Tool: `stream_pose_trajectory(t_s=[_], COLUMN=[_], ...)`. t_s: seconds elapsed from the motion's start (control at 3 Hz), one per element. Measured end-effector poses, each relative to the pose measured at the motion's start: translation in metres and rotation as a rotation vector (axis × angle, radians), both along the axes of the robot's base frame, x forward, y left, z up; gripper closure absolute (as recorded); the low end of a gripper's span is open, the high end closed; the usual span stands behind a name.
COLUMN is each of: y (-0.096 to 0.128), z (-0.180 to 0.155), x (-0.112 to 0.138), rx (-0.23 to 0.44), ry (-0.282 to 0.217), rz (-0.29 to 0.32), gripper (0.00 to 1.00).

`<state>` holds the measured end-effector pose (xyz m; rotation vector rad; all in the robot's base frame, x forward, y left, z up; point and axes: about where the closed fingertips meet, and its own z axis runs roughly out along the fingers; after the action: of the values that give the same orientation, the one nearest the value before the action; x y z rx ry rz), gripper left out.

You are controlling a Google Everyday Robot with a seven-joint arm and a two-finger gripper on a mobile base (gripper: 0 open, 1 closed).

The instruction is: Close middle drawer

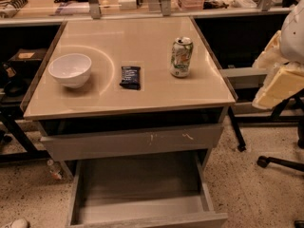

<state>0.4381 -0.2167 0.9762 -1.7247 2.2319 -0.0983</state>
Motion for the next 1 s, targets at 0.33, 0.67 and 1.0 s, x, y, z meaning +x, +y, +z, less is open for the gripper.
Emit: stream_pose_trajectory(t_s=[0.33,0.67,1.0], y=[0.0,0.0,0.0], z=[0.0,0.0,0.0], x=[0.0,0.0,0.0], rx=[0.0,0.0,0.0], ry=[0.0,0.0,0.0], rz=[0.0,0.0,0.0], gripper=[0.65,0.87,1.0])
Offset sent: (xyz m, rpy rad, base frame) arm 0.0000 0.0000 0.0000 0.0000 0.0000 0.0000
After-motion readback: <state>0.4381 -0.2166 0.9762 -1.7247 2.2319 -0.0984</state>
